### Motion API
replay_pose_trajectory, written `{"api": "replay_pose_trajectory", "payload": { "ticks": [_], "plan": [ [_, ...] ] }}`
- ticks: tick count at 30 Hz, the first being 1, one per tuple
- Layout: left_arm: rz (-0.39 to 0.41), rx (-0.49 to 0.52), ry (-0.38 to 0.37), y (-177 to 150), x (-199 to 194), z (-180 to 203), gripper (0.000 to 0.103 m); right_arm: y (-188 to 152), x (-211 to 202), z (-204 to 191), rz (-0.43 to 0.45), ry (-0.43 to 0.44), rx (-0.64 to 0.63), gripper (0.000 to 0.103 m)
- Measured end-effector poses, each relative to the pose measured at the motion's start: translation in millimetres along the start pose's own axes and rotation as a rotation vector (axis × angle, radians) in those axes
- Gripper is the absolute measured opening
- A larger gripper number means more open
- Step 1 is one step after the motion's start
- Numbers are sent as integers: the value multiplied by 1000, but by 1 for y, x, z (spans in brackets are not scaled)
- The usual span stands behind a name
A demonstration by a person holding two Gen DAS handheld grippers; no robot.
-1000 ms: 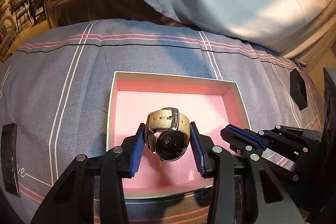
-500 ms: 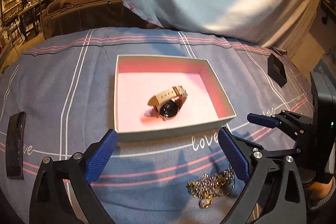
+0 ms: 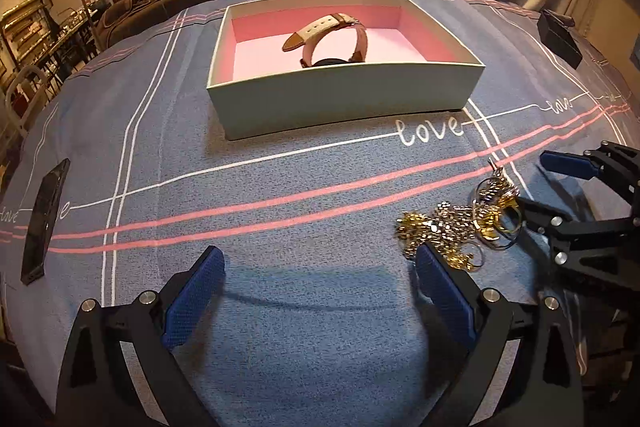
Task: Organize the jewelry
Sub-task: 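Grasp a small gold bead earring from the pile with the left gripper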
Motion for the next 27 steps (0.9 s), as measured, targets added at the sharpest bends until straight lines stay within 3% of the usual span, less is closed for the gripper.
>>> {"api": "replay_pose_trajectory", "payload": {
  "ticks": [4,9,13,16,20,23,25,26,27],
  "plan": [
    [-10,-63,5,-2,-2,-22,95,-3,-13,6,9,28,21,61],
    [-2,-70,-81,-3,-12,-11,95,-4,-9,-15,6,42,-18,66],
    [0,-24,-102,-2,-14,10,95,3,-11,-43,28,175,-50,66],
    [-5,-11,-132,-3,-17,21,95,-5,-8,-33,-4,135,-64,67],
    [1,22,-142,-6,-19,32,95,-13,-11,16,-15,25,51,67],
    [5,59,-150,-7,-19,39,94,-11,-23,23,6,22,58,68],
    [4,87,-156,-9,-17,44,87,-10,-27,16,13,38,53,68],
    [2,99,-157,-9,-16,46,74,-9,-27,11,13,59,56,68],
    [-8,105,-165,-10,-14,47,66,-10,-27,6,13,73,57,68]
  ]
}}
Point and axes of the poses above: each gripper's, at about its wrist camera, not at the fingertips, and x roughly the way its jaws point, z to its right, y to its top, the point moved 6 cm from there along x, roughly the way its jaws point, and after that the axes turned 13 degrees about z, right-handed, at the moved point
